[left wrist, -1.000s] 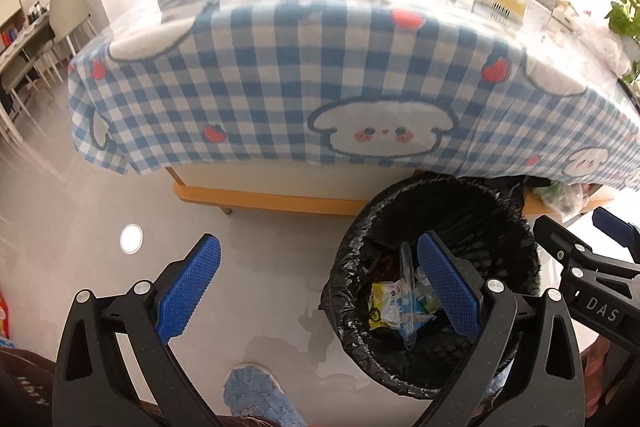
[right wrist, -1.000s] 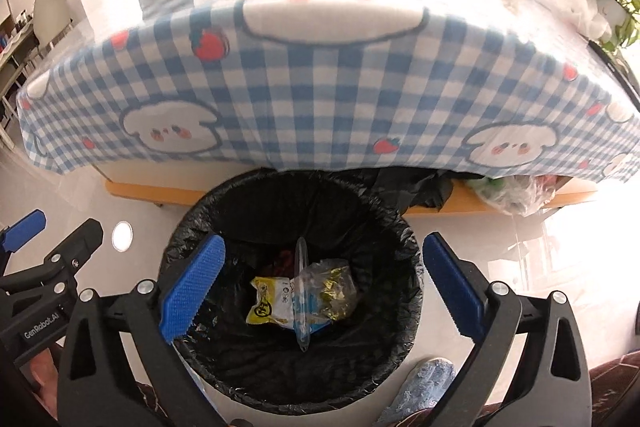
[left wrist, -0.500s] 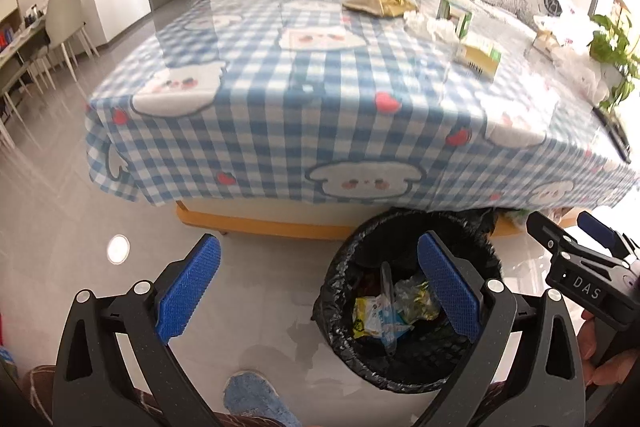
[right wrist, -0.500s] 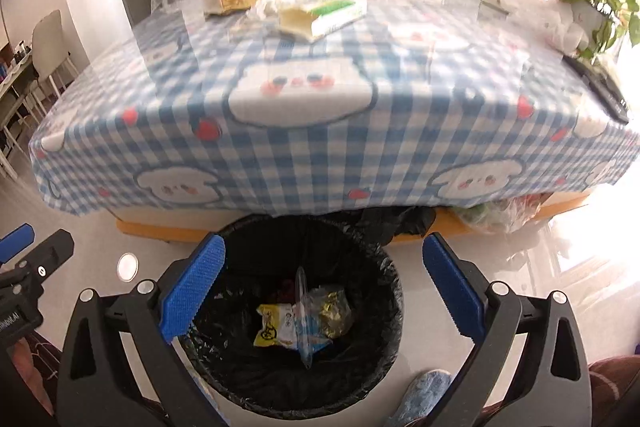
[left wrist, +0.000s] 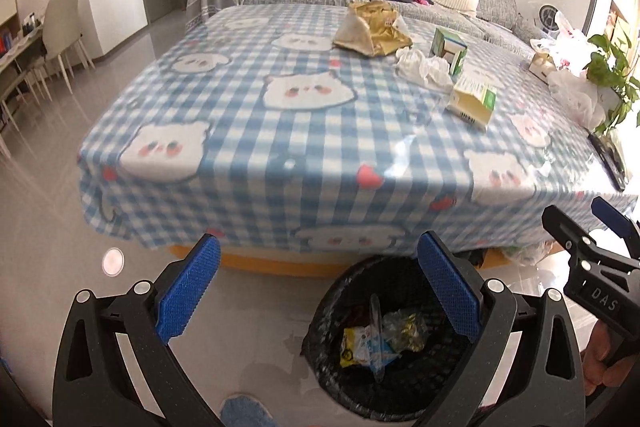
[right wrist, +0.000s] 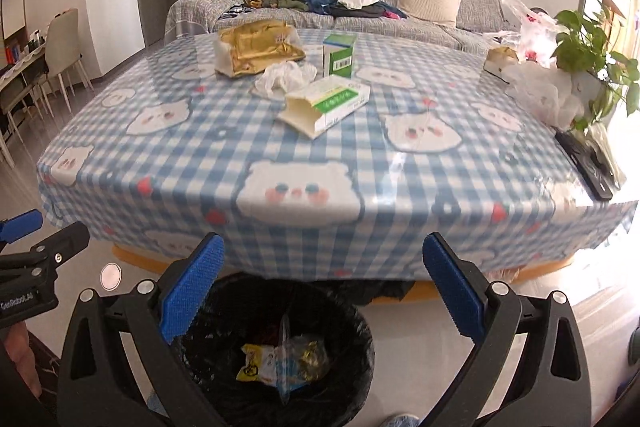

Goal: Collect trash
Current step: 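Move both open tools from the bin back over the table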

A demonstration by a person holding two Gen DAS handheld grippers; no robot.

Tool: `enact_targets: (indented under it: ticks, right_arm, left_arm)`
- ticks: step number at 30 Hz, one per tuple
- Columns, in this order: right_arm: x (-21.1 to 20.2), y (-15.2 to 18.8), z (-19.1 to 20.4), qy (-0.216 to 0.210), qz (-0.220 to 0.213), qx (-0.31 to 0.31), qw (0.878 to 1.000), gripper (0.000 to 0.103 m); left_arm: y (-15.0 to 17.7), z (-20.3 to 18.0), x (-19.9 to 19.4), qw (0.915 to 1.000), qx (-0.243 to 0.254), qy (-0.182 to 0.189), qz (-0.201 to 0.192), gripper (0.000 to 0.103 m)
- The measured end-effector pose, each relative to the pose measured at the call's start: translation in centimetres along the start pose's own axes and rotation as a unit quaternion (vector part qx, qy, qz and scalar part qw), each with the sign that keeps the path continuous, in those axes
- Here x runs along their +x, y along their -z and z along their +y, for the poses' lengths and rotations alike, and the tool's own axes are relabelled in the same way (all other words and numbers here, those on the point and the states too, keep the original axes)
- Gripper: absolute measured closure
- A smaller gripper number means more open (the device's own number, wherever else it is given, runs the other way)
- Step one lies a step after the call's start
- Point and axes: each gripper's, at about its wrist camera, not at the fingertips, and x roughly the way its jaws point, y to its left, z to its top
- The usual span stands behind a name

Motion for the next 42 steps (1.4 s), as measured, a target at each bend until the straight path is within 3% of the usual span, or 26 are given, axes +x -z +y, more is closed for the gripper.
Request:
enact_targets:
  ticks: [10,21,42]
  right_arm:
    - [3.3,-3.8,-1.1,-0.002,0.004,0.002,1.0,0.008]
    - [6.4,-6.9,-1.8,-0.006,0.009,0.005,1.0,0.008]
    - [13.0,-10.4,-1.3,-0.007,0.029,0.006,1.0,0.008]
  left_arm:
    - [-5.6,-1.5,2.9,1.0,0.004,-0.004,-0.007,0.006]
    - [-9.2,-2.4,6.2,0.9999,0.01,-0.011,-0.001,0.006]
    - [-16.7,-3.4,13.6,0.9998,0.006,-0.019,0.005,0.006]
